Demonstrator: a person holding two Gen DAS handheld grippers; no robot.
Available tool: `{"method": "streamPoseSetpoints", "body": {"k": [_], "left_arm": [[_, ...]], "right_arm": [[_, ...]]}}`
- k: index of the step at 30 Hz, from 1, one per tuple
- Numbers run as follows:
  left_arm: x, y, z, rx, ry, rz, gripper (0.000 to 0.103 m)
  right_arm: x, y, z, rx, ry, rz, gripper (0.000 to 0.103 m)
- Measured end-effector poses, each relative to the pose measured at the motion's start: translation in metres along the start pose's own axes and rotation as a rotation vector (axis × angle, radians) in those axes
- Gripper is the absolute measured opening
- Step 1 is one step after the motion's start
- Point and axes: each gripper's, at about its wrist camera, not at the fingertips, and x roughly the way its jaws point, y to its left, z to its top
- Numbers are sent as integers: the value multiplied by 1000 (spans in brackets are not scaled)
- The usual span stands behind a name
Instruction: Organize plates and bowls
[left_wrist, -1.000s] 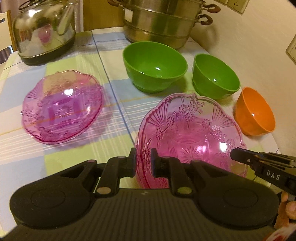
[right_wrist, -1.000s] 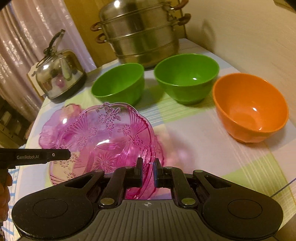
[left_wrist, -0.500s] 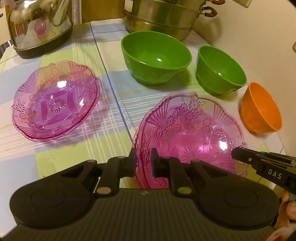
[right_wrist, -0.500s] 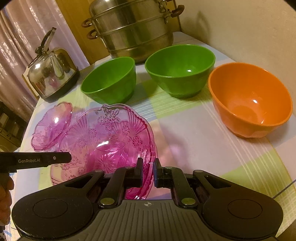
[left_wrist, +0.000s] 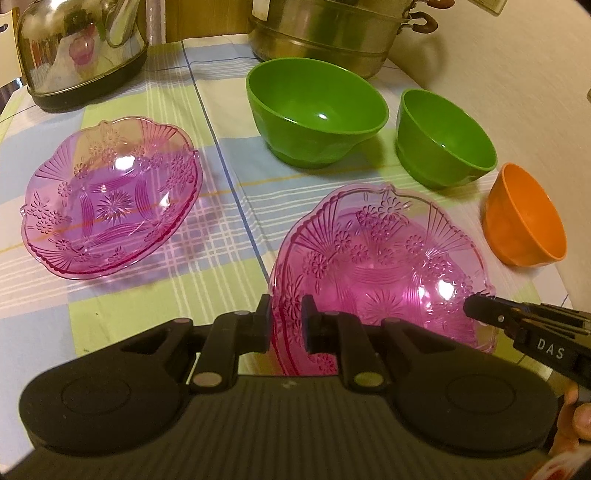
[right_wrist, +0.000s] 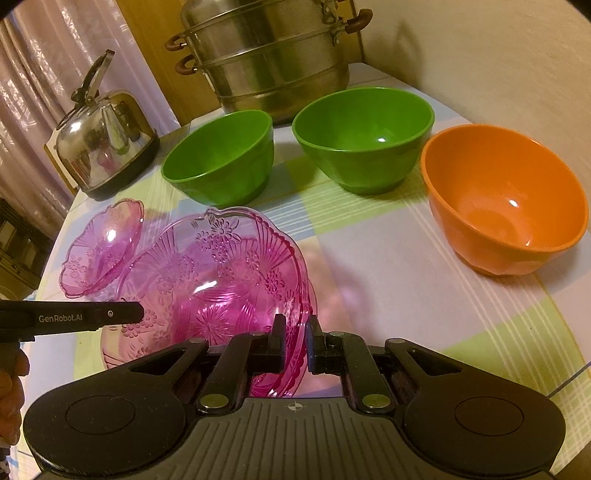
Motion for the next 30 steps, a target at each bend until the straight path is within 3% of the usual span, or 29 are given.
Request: {"method": "streamPoseSetpoints", "body": {"k": [15,20,22,25,30], "left_arm": [[1,1,0,4,-2,11,15],[2,3,-1,-5,-7,2,28],[0,4,-2,-10,-17,9,30],[-4,6,-1,-18,-31,14,30],[-11,8,1,-19,-42,17,31]], "right_arm": [[0,3,0,-9,-12,-5,11],[-1,3,1,-7,-26,-17,13],[-2,2,1,2,-37,-13,20],[-6,1,2,16,-69,2,52],[-8,5,2,11,-81,10,56]]}}
